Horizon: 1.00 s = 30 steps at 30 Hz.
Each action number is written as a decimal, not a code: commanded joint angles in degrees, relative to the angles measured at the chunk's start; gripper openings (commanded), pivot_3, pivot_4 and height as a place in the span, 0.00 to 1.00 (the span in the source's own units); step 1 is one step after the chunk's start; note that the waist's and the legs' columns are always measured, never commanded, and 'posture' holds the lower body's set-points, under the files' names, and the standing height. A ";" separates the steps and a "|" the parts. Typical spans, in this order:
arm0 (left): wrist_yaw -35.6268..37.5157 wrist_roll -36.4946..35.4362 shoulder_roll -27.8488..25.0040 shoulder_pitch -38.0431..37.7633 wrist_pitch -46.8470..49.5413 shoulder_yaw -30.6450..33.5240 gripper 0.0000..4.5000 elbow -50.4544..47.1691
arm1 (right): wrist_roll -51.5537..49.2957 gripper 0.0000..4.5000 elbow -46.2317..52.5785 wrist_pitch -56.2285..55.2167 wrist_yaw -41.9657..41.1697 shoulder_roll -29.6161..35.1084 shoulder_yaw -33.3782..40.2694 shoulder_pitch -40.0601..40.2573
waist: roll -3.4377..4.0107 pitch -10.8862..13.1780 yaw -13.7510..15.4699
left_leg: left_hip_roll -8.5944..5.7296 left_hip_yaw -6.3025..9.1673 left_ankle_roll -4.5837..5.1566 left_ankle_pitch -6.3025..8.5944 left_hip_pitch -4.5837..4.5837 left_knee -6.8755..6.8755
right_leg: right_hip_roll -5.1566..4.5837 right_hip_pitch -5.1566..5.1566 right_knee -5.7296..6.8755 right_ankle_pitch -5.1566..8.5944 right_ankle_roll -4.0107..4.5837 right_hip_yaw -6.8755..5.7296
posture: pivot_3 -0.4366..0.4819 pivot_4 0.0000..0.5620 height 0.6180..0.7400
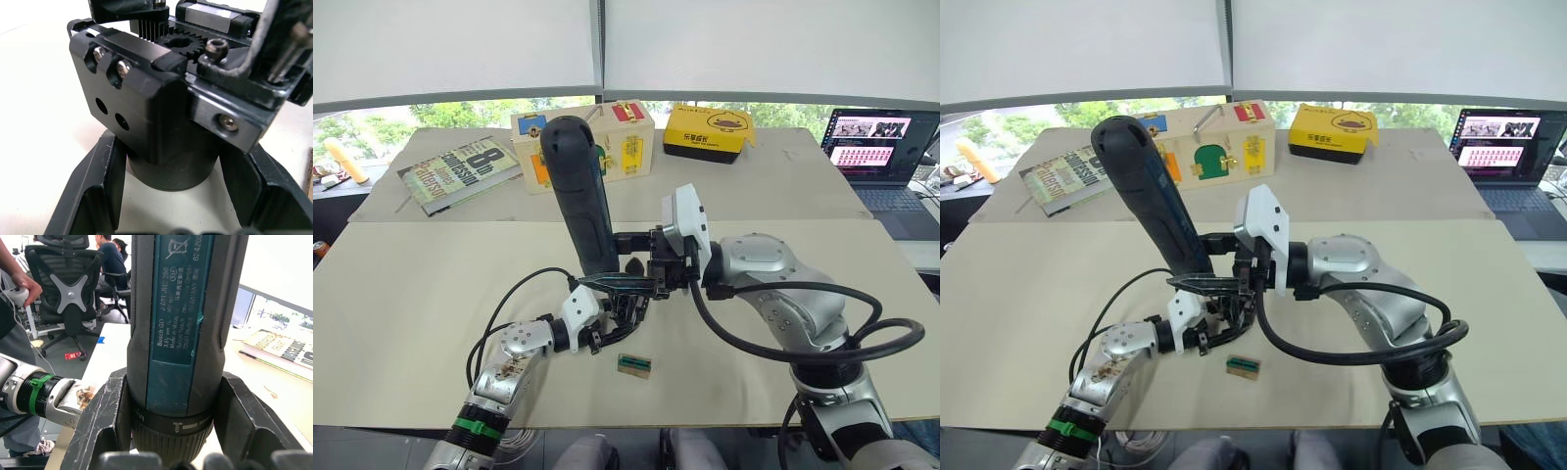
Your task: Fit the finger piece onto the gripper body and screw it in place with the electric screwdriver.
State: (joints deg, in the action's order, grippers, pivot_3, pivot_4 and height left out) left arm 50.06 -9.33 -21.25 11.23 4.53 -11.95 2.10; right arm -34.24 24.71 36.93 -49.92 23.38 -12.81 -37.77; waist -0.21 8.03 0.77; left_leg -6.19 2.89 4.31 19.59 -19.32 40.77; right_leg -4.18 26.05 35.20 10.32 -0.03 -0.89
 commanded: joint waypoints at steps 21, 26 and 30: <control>-0.33 0.35 -0.60 -1.25 3.04 -0.35 0.51 1.94 | 0.73 0.42 -1.12 -3.43 1.36 -1.41 0.82 3.66 | 0.00 0.00 -0.04 | 0.00 0.00 0.00 0.00 0.02 -0.01 | 0.00 -0.01 0.00 0.00 0.00 0.00 | 0.48 0.27 1.00; -0.25 0.34 -0.66 -1.28 3.19 -0.30 0.51 1.90 | 3.06 0.42 -1.56 -6.59 0.15 -0.67 -1.06 6.46 | 0.01 -0.02 -0.11 | 0.01 -0.01 0.00 0.00 0.06 -0.01 | 0.02 -0.04 0.01 0.00 0.00 0.02 | 0.48 0.27 1.00; -0.19 0.35 -0.71 -1.26 3.33 -0.26 0.51 1.85 | 4.69 0.42 -2.65 -6.60 1.60 -0.73 -1.72 7.21 | 0.03 -0.05 -0.11 | 0.02 0.00 -0.01 0.00 0.12 -0.01 | 0.04 -0.09 0.02 0.00 0.00 0.02 | 0.48 0.27 1.00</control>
State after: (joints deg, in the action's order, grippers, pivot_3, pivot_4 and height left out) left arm 50.04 -9.37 -21.28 11.16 5.34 -11.63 2.00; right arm -32.17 23.22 29.62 -48.99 21.92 -12.91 -31.95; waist -0.18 7.98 0.66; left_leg -6.16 2.89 4.30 19.59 -19.19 40.76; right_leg -4.14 25.95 35.22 10.32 -0.03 -0.87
